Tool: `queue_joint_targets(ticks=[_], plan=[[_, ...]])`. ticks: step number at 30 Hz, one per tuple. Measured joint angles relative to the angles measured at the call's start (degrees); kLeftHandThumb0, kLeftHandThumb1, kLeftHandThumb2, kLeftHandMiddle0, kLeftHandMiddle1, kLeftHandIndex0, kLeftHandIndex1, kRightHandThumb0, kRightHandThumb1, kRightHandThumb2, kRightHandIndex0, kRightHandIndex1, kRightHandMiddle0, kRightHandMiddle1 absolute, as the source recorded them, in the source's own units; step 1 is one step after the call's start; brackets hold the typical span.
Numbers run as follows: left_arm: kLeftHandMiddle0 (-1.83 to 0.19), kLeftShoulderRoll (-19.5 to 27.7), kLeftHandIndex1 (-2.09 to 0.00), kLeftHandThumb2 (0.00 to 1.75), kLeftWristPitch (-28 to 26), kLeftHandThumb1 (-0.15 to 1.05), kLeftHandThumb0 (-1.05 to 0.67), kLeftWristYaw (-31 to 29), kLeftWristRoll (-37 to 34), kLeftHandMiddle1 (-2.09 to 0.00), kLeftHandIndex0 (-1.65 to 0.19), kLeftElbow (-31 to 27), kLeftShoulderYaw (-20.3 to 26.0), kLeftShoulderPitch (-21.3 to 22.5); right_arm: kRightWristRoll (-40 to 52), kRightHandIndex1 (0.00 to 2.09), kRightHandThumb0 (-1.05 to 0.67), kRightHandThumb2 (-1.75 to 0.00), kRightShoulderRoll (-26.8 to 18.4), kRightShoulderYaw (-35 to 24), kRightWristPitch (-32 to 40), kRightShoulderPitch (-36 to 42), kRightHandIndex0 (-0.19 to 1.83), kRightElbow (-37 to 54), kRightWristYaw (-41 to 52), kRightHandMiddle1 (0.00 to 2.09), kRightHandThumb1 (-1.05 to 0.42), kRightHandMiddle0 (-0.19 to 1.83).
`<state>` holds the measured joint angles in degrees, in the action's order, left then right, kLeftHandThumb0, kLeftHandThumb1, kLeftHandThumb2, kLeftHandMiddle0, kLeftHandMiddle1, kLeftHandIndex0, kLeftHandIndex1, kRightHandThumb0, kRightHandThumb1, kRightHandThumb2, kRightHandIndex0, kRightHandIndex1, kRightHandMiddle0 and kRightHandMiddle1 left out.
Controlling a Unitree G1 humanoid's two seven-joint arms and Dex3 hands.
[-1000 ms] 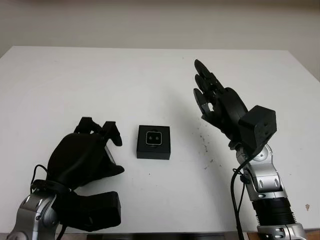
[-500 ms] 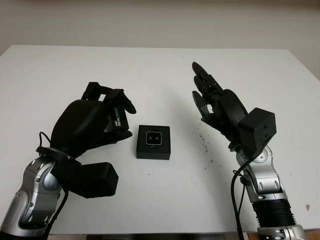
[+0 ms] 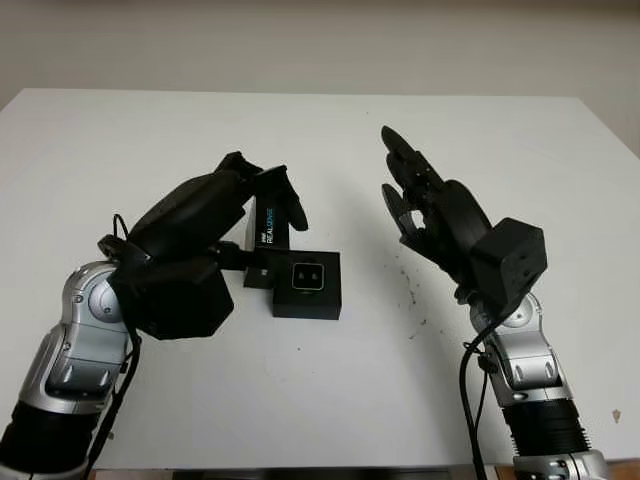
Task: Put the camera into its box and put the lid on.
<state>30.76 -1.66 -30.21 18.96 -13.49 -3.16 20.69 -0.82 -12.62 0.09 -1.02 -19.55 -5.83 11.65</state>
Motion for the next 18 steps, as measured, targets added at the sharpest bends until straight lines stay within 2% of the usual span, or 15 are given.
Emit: queue_joint_targets(ticks=[9, 18], plan=[[-0.37, 2.4, -1.55, 0.06, -3.6, 1.01, -0.09, -5.2, -1.4, -1.56, -0.28, 1.0, -2.2, 2.6, 0.3, 0.05, -0.65, -0.54, 0.8, -0.6, 1.0, 0.0, 0.02, 0.0, -1.0, 0.09, -1.05, 0.01], [-0.39, 3.8, -1.55, 0.05, -4.5, 1.0, -0.08, -7.6, -2.9, -1.51, -0.29, 1.2, -2.6, 3.5, -0.2, 0.06, -0.67, -0.54, 0.9, -0.5, 1.8, 0.0, 0.03, 0.0, -1.7, 0.09, -1.05, 0.02]])
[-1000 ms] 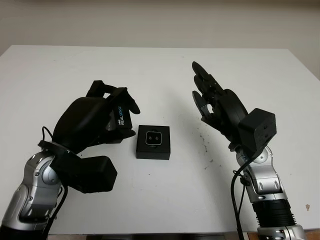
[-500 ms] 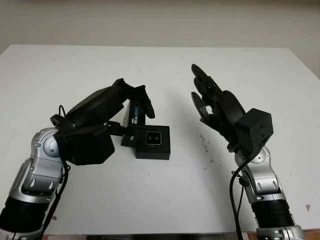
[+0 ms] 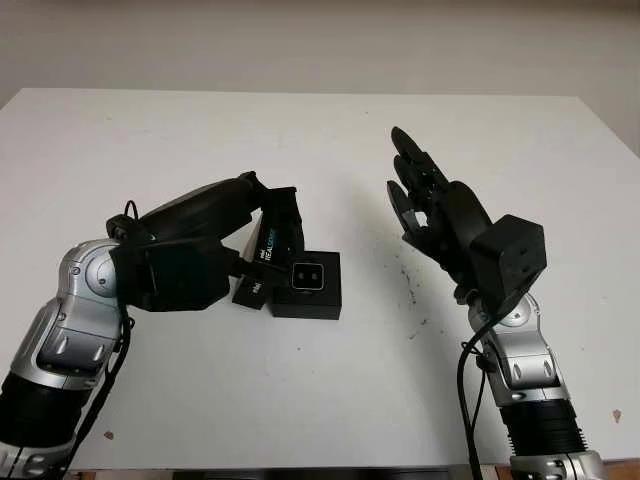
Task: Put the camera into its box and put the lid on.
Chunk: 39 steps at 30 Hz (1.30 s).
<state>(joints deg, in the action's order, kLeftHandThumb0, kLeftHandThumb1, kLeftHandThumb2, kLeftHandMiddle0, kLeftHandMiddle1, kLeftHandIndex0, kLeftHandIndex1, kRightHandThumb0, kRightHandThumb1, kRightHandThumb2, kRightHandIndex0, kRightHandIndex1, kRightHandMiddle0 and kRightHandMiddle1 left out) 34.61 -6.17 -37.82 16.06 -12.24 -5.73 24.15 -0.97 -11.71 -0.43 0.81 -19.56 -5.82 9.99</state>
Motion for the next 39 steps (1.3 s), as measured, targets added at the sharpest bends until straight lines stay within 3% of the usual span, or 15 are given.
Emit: queue_joint_targets(ticks=[8, 18, 34, 39], plan=[[-0.34, -0.4, -1.57, 0.06, -2.8, 1.01, -0.08, -0.6, -2.6, -1.54, -0.26, -0.4, -0.2, 0.1, -0.3, 0.06, -0.67, -0.54, 0.0, 0.0, -0.1, 0.0, 0.03, 0.0, 0.0, 0.08, -1.05, 0.04], [-0.28, -1.7, -1.72, 0.06, -1.6, 1.02, -0.1, 0.4, -3.8, -1.65, -0.19, -0.3, -1.0, 0.1, -0.4, 0.05, -0.66, -0.54, 0.2, 0.1, 0.0, 0.0, 0.03, 0.0, -0.2, 0.07, -1.05, 0.03], [-0.29, -5.9, -1.74, 0.06, -1.6, 1.02, -0.11, 3.2, -3.8, -1.73, -0.18, 0.0, -3.3, 0.1, -0.5, 0.05, -0.66, -0.54, 0.7, 0.2, 0.4, 0.2, 0.02, 0.4, -0.3, 0.06, -1.05, 0.02], [-0.32, -7.9, -1.68, 0.05, -2.5, 1.01, -0.11, 4.8, -3.8, -1.62, -0.22, 0.0, -4.0, 0.0, -0.5, 0.05, -0.66, -0.55, 0.7, 0.2, 0.4, 0.2, 0.02, 0.4, -0.3, 0.06, -1.05, 0.02]])
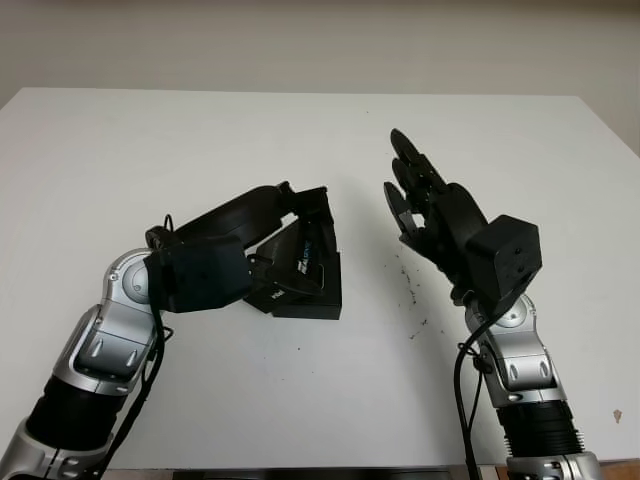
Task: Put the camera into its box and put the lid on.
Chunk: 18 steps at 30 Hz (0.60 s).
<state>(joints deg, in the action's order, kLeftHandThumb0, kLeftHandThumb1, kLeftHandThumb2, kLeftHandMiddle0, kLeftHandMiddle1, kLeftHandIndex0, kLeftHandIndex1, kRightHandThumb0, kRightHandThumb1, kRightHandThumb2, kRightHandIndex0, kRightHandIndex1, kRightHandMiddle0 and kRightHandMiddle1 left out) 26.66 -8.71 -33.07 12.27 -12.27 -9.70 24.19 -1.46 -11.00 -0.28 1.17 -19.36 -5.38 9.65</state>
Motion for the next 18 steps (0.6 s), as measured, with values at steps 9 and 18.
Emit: queue_joint_targets(ticks=[9, 18], plan=[[-0.28, -2.2, -1.66, 0.05, -1.7, 1.02, -0.1, 1.8, 0.3, -1.62, -0.2, -0.1, -1.7, 0.0, -0.2, 0.05, -0.67, -0.55, 0.0, 0.1, 0.0, 0.1, 0.01, 0.1, 0.0, 0.06, -1.05, 0.02], [-0.3, -4.5, -1.7, 0.05, -3.4, 1.01, -0.12, 2.4, 0.7, -1.65, -0.22, -0.1, -3.9, 0.0, -0.8, 0.06, -0.65, -0.55, 0.2, 0.1, 0.0, 0.6, 0.02, 0.3, -1.2, 0.06, -1.05, 0.03]])
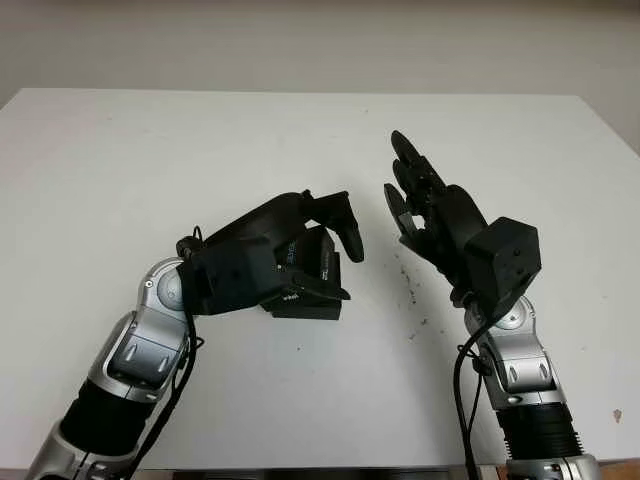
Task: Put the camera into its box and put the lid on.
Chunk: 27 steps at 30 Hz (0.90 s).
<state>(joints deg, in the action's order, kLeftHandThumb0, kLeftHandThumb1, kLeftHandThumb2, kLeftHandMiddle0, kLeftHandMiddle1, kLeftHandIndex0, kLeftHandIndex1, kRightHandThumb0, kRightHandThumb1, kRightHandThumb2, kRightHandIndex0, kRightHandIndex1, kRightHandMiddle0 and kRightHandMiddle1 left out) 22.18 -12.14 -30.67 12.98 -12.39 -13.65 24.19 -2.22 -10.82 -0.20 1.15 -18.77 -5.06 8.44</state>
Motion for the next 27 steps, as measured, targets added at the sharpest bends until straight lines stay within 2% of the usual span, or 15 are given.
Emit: queue_joint_targets(ticks=[6, 14, 25, 27], plan=[[-0.32, -0.9, -1.67, 0.05, -0.2, 1.0, -0.1, 0.4, 0.6, -1.6, -0.24, 0.2, -1.3, 0.0, -0.4, 0.05, -0.67, -0.55, 0.0, 0.0, -0.2, 0.0, 0.01, 0.0, -0.5, 0.06, -1.05, 0.02], [-0.28, -2.6, -1.75, 0.05, 1.1, 1.01, -0.12, 2.6, 1.4, -1.75, -0.21, 1.8, -2.5, 0.0, -0.5, 0.05, -0.69, -0.54, 0.0, 0.2, 0.0, 0.0, 0.01, 0.1, -0.8, 0.06, -1.05, 0.03], [-0.24, -4.8, -1.78, 0.06, 0.3, 1.02, -0.15, 4.4, 1.7, -1.77, -0.14, 3.2, -3.6, -0.4, -0.9, 0.05, -0.66, -0.54, 0.0, 0.3, 0.0, 0.0, 0.02, 0.1, -1.0, 0.06, -1.05, 0.03], [-0.08, -5.6, -1.73, 0.05, -0.3, 1.01, -0.22, 5.3, 1.4, -1.7, 0.05, 3.1, -3.6, -0.9, -1.0, 0.05, -0.67, -0.54, 0.0, 0.3, 0.1, 0.0, 0.02, 0.1, -1.0, 0.06, -1.05, 0.03]])
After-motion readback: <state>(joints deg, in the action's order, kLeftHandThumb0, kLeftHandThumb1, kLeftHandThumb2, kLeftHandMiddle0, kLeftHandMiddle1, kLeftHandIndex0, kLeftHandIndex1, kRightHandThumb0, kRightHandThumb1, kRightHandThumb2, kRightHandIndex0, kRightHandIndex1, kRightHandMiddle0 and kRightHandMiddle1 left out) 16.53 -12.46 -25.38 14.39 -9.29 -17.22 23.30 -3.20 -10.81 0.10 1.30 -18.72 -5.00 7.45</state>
